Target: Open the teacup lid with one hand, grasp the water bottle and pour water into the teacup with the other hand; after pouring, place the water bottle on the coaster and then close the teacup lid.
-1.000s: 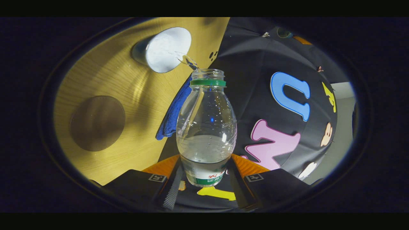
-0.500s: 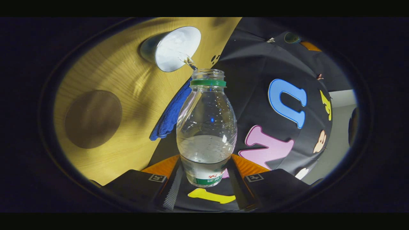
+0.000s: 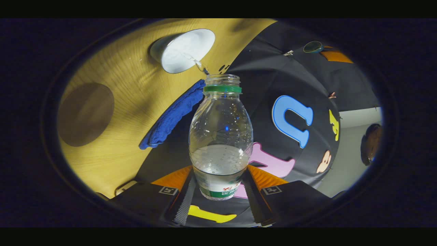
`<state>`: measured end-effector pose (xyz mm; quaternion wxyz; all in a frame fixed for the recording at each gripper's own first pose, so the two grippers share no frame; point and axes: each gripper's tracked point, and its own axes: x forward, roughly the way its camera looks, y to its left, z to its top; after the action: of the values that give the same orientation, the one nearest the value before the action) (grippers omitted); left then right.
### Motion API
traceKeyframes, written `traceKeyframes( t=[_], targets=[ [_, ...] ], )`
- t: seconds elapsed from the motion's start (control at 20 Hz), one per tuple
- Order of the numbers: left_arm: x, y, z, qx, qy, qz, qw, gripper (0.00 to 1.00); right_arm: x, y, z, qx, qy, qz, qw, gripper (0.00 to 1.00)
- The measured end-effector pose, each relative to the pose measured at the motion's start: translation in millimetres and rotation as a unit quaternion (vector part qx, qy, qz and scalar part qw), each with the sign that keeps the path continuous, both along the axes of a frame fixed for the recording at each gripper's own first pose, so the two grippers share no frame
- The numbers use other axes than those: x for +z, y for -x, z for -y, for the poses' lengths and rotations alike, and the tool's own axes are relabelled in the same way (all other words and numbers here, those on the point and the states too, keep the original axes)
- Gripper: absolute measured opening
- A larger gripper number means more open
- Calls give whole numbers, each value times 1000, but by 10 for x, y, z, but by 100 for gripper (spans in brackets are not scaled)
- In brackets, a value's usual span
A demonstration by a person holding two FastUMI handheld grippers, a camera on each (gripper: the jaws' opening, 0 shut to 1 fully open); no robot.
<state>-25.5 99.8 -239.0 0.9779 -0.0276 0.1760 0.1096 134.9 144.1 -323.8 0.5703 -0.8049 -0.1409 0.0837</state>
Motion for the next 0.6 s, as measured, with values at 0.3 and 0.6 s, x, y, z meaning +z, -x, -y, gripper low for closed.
traceKeyframes(
  t=[0.3,0.6],
  targets=[
    [18,10,8,-2,2,3,1000,32,345,1,-124,46,4,56,997,74],
    [48,-36,42,-9,3,12,1000,32,486,-25,-177,50,3,67,996,74]
  ],
)
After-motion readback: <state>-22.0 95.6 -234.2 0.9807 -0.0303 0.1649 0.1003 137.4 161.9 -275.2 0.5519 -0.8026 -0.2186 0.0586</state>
